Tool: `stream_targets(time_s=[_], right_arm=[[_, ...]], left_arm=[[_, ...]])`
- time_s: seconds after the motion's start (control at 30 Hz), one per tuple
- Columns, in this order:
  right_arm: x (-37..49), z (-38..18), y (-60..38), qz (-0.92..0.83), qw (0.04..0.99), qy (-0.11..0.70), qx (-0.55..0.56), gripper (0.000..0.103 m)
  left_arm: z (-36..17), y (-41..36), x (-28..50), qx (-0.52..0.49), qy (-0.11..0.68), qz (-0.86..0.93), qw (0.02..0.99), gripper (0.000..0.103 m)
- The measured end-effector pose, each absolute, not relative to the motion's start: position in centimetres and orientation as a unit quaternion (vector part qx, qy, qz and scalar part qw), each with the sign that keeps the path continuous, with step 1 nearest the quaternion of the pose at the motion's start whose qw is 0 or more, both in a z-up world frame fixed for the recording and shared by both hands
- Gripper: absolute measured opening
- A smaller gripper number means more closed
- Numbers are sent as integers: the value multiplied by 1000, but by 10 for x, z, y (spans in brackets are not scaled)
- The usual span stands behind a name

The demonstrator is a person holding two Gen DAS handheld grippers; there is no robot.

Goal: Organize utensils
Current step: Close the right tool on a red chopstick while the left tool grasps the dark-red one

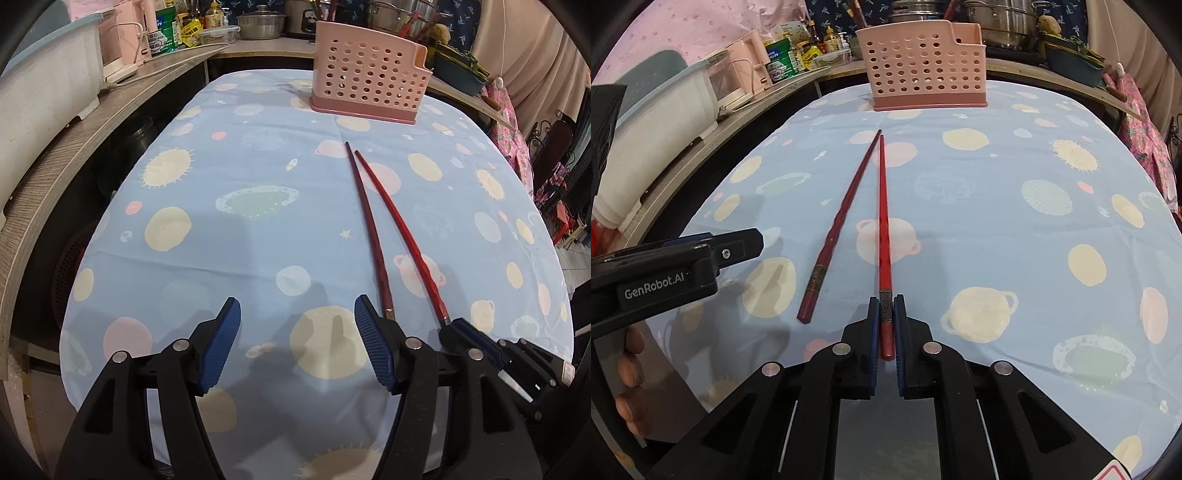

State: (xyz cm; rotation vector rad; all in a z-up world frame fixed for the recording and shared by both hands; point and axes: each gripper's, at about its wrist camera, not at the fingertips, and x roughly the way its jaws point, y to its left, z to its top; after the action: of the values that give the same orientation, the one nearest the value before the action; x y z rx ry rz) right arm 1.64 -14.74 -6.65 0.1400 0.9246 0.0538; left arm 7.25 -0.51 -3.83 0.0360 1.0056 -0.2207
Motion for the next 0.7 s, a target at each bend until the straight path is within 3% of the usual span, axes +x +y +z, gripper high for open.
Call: stream_targets(time_s=[0.3,0.7], right_arm=[[6,-66,-182,-15,893,439,94,7],[-1,-66,-198,-28,893,437,108,7]], left_arm=[[-41,-28,64,31,484,-132,865,68],[-57,-49,65,49,498,-142,854,67]])
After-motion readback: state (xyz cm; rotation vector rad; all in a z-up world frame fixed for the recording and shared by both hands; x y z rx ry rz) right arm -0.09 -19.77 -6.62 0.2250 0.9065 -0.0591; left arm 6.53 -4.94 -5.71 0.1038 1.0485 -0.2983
